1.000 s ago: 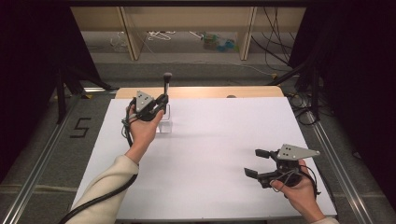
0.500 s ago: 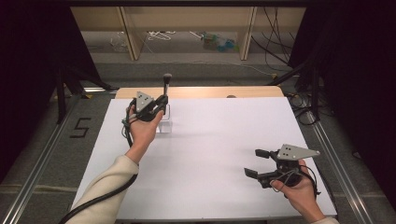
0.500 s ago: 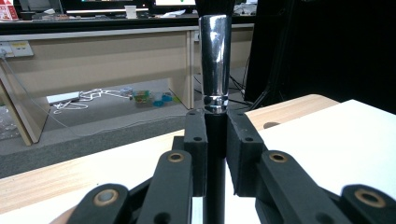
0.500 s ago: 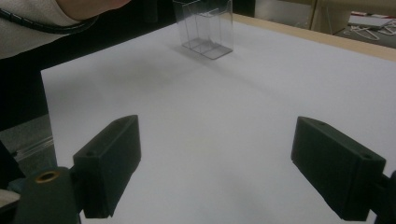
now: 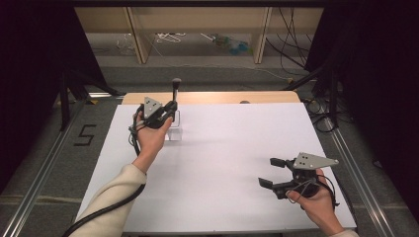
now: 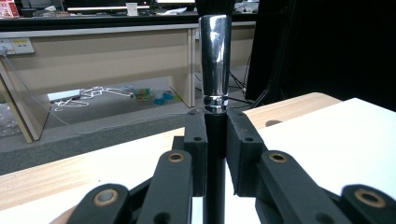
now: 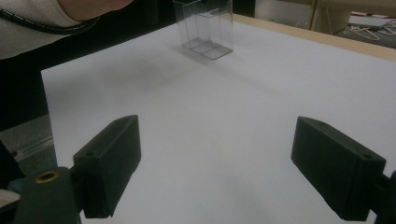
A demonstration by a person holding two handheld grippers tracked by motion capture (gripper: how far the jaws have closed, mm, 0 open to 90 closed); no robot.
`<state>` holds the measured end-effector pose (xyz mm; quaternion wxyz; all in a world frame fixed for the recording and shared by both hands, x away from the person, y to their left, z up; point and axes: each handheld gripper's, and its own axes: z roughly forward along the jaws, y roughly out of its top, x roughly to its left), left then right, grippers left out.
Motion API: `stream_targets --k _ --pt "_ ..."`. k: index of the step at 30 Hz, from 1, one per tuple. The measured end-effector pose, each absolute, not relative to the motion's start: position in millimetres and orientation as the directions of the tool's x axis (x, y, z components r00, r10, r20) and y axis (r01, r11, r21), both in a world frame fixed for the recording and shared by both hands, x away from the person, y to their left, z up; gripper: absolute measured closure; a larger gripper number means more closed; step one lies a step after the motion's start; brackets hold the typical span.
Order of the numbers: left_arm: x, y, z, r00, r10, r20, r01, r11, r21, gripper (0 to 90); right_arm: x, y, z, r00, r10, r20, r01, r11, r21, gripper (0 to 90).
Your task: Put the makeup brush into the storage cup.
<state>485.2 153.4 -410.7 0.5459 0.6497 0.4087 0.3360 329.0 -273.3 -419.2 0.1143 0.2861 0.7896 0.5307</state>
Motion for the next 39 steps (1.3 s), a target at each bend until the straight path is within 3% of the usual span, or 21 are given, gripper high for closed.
stream_targets --k 39 --pt "491.2 154.3 -415.1 0.434 0.901 -0.02 0.18 -0.065 0.982 79.0 328.8 -273.9 -419.1 -0.811 0.572 0.124 0.331 0.274 0.903 16.7"
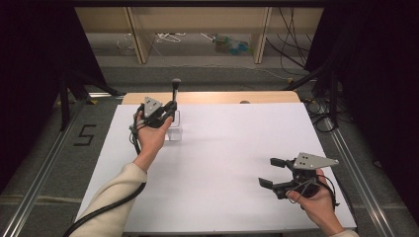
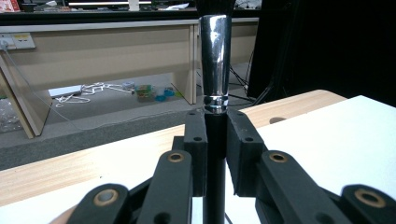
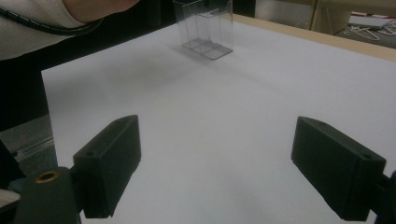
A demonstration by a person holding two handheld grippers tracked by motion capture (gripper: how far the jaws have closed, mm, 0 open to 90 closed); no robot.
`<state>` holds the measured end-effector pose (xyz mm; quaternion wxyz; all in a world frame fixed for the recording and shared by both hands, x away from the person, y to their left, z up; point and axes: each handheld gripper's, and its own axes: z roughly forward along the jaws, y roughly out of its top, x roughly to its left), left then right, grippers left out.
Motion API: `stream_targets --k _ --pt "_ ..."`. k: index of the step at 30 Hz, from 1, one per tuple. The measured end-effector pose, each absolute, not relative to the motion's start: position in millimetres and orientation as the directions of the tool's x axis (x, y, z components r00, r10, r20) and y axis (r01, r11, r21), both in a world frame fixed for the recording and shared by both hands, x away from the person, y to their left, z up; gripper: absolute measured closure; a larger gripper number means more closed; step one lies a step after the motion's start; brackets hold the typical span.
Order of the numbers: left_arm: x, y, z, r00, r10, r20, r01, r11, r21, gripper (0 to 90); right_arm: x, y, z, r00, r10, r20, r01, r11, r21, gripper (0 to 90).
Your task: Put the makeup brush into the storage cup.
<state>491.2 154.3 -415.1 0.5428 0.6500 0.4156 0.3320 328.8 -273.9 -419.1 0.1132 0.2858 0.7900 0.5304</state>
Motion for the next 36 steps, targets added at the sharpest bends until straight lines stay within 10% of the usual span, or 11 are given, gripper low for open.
stream_targets --k 36 --pt "493.3 153.0 -420.3 0.43 0.903 -0.02 0.196 -0.071 0.978 79.0 328.7 -273.9 -419.0 -0.812 0.57 0.121 0.33 0.277 0.902 16.6"
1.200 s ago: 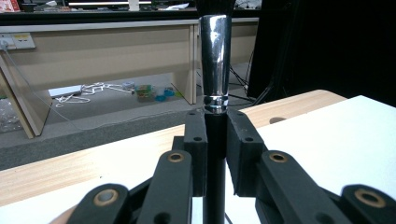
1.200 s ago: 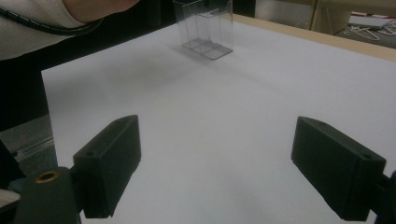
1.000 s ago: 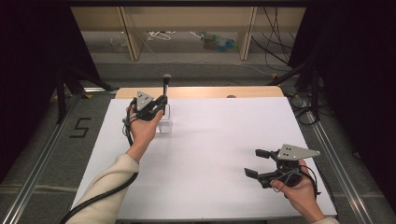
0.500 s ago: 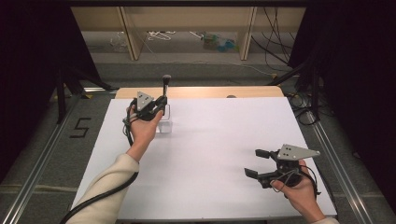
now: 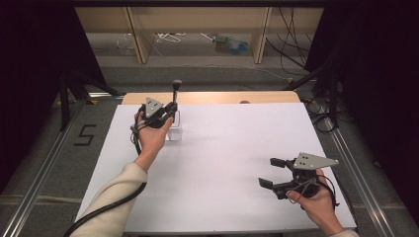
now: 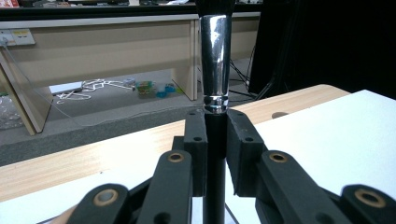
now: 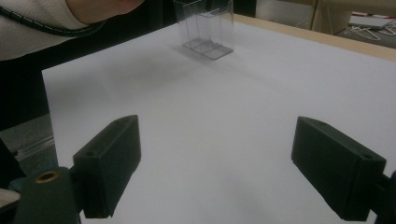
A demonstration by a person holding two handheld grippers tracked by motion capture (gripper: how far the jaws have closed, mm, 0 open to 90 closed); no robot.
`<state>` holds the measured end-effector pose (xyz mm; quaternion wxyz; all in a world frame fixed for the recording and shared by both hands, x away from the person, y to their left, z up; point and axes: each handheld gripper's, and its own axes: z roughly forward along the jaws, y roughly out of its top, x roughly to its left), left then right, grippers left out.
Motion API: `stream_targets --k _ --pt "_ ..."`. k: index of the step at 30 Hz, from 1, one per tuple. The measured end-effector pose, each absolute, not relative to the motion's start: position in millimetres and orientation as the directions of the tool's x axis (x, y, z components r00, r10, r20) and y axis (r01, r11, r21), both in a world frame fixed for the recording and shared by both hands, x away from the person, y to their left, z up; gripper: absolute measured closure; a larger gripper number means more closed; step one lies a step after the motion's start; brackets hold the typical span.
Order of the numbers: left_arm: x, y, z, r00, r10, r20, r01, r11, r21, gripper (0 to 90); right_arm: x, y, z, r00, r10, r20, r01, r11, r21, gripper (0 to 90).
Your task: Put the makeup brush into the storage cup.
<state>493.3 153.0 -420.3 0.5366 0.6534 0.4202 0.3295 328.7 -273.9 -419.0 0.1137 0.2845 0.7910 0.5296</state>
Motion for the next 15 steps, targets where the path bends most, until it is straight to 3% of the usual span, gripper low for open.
stream_targets --k 15 --pt "493.4 154.1 -422.9 0.426 0.904 -0.024 0.205 -0.07 0.976 79.0 328.9 -273.7 -419.2 -0.812 0.57 0.122 0.33 0.277 0.902 16.6"
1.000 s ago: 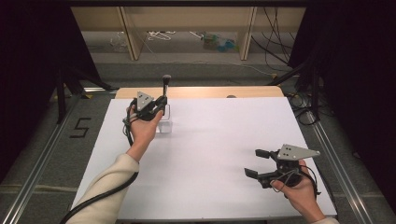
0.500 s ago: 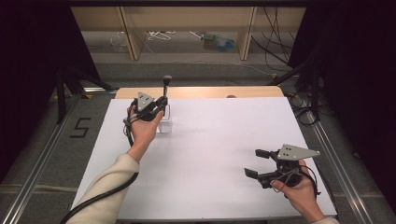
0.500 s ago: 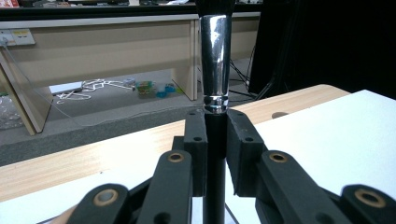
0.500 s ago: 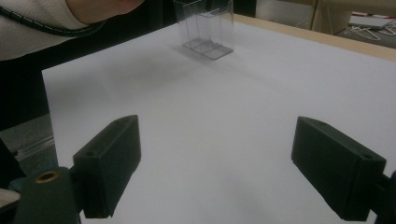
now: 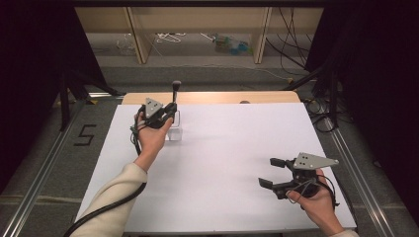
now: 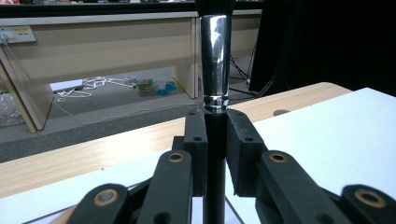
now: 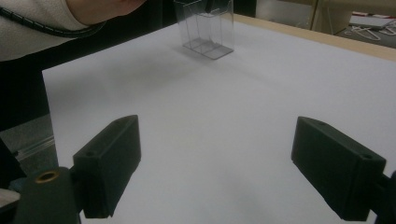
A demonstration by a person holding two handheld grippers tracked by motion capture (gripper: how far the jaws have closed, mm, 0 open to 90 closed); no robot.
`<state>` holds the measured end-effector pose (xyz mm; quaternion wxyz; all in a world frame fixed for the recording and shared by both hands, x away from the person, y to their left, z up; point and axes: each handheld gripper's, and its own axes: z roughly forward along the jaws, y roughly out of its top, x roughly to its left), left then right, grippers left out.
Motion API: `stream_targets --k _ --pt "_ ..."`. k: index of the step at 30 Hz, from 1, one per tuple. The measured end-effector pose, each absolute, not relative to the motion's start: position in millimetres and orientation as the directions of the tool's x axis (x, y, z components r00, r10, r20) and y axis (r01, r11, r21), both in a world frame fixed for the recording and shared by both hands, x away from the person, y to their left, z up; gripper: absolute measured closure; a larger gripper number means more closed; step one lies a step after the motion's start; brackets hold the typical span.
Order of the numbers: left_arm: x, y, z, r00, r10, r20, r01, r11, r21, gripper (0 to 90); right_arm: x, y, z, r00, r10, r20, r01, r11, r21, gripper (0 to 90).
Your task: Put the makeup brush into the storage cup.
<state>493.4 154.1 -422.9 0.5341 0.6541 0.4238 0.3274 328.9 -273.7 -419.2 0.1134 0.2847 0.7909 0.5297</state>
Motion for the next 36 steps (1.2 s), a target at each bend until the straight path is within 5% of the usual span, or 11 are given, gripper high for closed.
stream_targets --k 36 --pt "494.7 155.0 -430.1 0.417 0.909 -0.022 0.233 -0.083 0.969 79.0 328.6 -274.5 -418.6 -0.81 0.575 0.118 0.335 0.288 0.897 16.6"
